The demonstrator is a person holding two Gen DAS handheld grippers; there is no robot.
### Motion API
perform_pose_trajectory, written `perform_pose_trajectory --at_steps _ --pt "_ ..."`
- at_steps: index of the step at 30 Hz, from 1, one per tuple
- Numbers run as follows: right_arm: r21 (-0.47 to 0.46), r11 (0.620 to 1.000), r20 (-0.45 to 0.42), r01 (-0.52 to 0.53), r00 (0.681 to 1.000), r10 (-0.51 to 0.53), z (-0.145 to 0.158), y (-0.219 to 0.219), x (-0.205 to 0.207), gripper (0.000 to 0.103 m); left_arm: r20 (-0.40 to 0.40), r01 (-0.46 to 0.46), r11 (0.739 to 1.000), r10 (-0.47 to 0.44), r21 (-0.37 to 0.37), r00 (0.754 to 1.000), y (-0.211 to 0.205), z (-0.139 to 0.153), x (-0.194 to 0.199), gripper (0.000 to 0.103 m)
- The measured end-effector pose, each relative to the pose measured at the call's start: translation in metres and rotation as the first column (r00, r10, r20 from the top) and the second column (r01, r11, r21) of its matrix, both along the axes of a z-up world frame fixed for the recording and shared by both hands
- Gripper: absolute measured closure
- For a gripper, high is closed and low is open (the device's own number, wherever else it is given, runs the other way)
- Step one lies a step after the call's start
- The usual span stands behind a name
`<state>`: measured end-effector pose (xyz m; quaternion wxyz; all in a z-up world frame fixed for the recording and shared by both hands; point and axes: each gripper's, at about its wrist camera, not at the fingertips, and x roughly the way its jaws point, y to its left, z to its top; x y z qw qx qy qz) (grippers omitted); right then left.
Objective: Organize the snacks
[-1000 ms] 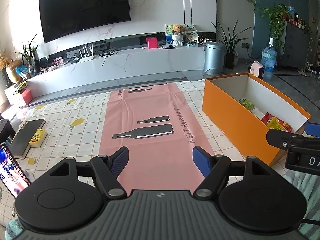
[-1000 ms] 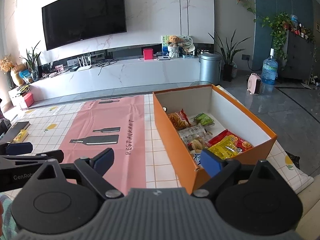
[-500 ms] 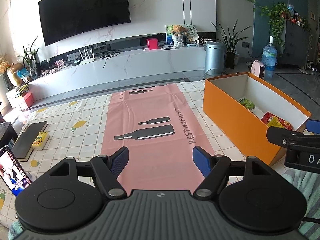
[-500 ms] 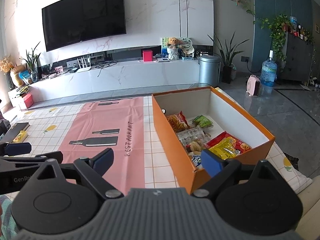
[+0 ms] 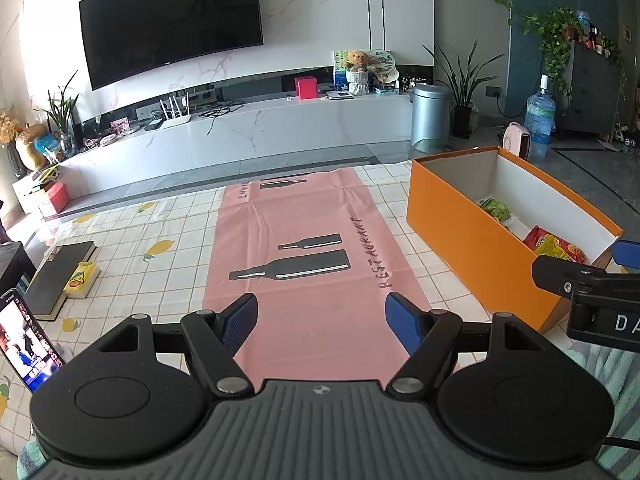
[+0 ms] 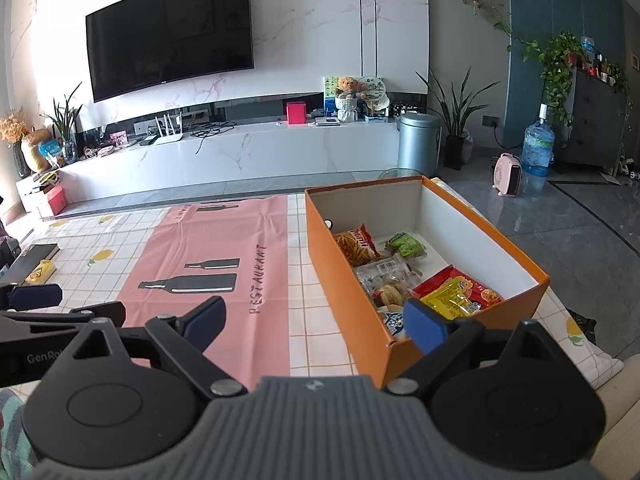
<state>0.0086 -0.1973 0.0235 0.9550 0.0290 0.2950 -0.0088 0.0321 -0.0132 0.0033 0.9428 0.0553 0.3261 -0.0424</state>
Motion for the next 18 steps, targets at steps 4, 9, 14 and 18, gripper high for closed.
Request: perform_pose_trajectory --at_steps 4,9,14,18 --pt "-0.001 1.0 0.0 0.0 1.0 0.0 0.0001 0.0003 0.0001 0.01 -0.002 -0.001 1.0 0.001 -0.004 1.0 0.0014 0.0008 0.0002 0.017" --pt "-0.007 1.0 0.001 -0.003 1.0 0.003 -0.0006 0.001 0.0002 0.01 -0.003 -0.002 1.0 0.002 -0.006 1.0 0.0021 0.0014 0.0004 0.017" --pt "-0.011 1.0 0.001 -0.005 1.0 0.005 -0.0008 0.002 0.0005 0.01 -0.006 -0.003 1.0 0.003 -0.007 1.0 0.0025 0.0027 0.0001 0.017" --pt "-0.011 1.0 0.002 -0.004 1.0 0.004 -0.0004 0.0019 0.0006 0.009 -0.005 -0.002 1.0 0.002 -0.009 1.0 0.0021 0.0026 -0.0003 0.017"
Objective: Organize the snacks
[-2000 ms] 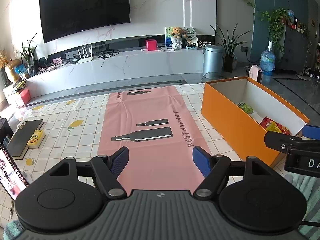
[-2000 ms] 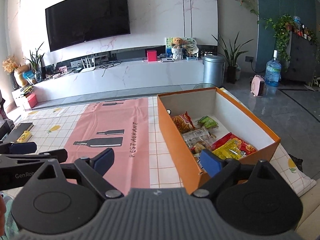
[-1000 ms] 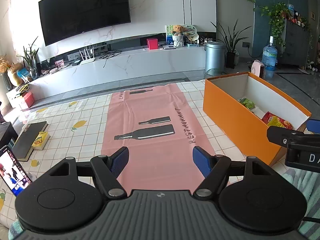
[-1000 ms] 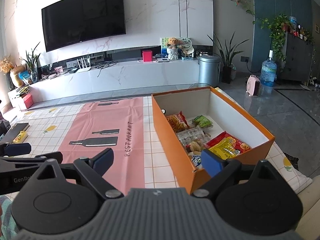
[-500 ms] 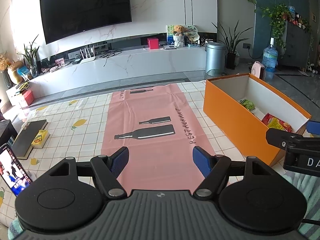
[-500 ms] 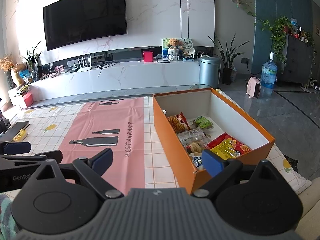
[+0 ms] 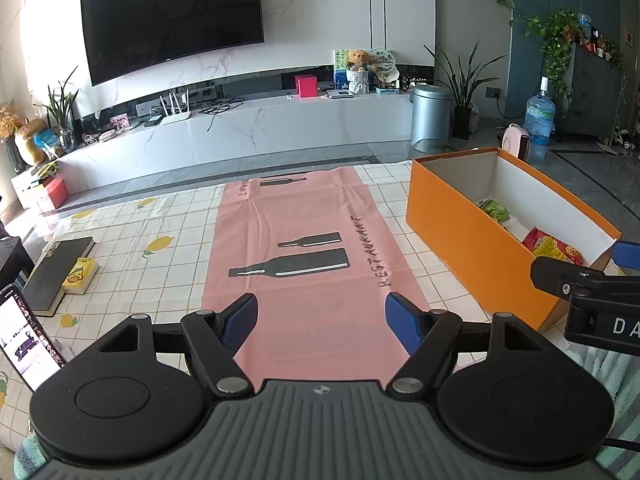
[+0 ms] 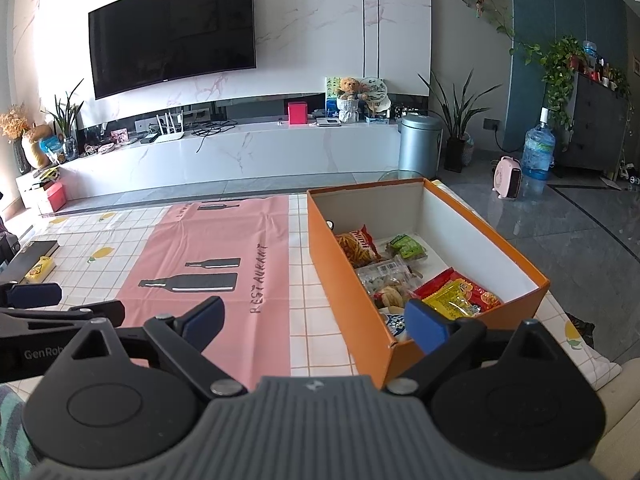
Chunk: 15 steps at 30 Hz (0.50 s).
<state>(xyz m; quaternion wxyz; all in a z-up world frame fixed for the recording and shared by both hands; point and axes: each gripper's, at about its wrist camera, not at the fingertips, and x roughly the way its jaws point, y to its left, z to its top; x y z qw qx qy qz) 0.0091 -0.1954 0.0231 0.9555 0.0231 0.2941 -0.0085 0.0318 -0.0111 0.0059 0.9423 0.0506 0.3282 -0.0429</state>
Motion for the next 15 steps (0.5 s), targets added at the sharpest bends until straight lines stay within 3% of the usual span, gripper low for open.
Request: perform_pose_trajectory --at_steps 15 --pt "0.005 1.0 -0.002 0.005 1.0 -0.005 0.0015 -0.001 -0.0011 0.009 -0.003 0.0 1.0 0.0 0.005 1.0 -0.0008 -0.0002 -0.0017 0.017"
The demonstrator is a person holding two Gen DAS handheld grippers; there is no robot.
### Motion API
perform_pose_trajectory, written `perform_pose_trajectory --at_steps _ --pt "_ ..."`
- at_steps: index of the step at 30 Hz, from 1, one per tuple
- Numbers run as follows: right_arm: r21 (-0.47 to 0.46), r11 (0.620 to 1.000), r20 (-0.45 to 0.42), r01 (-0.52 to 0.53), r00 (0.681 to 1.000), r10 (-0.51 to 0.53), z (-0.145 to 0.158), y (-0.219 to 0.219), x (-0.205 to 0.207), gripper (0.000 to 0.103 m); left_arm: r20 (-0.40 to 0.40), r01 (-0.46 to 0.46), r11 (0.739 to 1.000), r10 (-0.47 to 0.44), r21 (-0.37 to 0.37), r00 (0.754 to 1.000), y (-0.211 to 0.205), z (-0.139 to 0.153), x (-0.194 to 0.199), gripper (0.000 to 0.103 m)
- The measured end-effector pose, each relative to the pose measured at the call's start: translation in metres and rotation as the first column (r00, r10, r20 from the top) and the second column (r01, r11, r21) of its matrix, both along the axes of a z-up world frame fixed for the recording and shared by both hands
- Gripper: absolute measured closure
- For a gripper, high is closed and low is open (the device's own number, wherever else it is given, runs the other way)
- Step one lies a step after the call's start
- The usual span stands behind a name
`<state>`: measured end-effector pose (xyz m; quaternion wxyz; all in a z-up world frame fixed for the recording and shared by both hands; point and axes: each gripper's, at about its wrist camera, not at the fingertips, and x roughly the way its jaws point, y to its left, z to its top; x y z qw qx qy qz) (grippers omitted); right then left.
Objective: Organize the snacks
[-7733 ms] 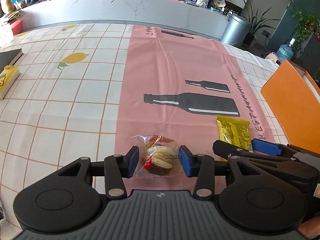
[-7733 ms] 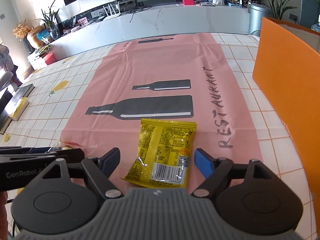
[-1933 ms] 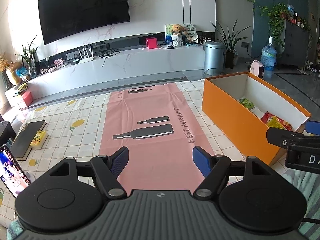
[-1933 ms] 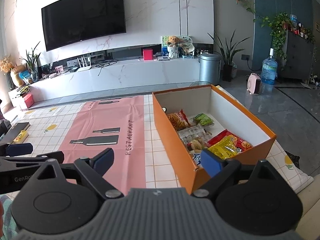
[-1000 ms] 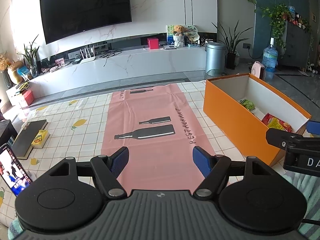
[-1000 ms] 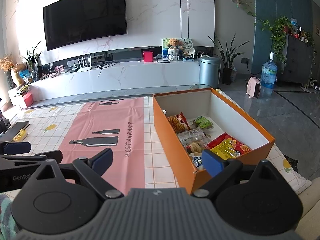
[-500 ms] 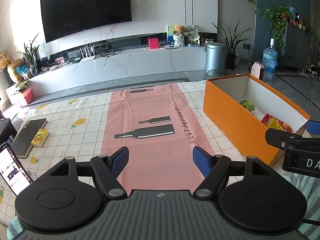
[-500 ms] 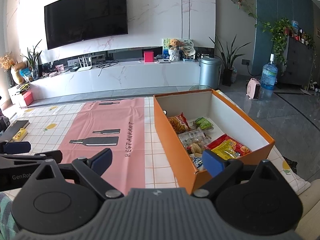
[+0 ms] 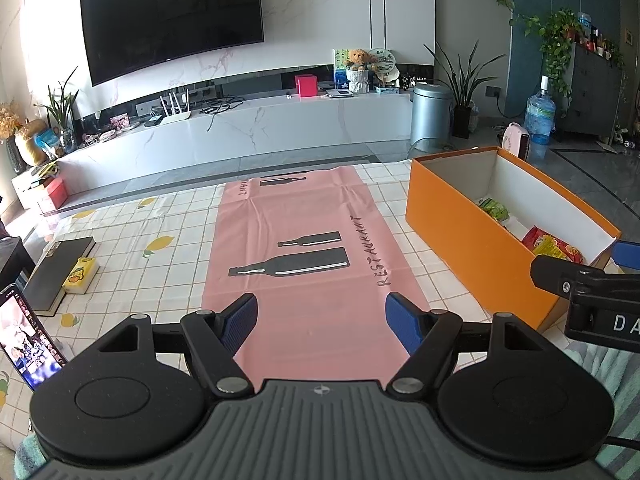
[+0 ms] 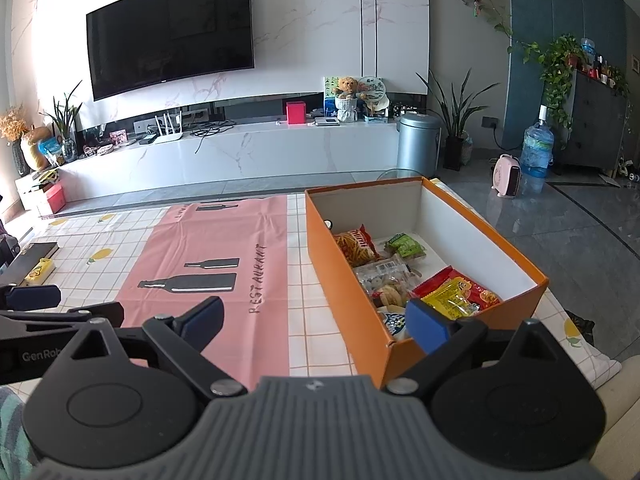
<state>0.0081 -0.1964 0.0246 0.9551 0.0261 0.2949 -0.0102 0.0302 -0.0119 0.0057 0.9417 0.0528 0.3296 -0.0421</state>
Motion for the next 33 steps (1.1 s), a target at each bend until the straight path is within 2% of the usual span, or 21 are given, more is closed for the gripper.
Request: perform_pose_trajectory --at_steps 33 --pt "0.005 1.0 -0.002 -0.01 1.0 0.01 0.0001 0.0023 0.0006 0.009 -0.004 -0.008 1.0 0.008 -0.002 1.0 0.0014 0.0023 -0.0027 0.017"
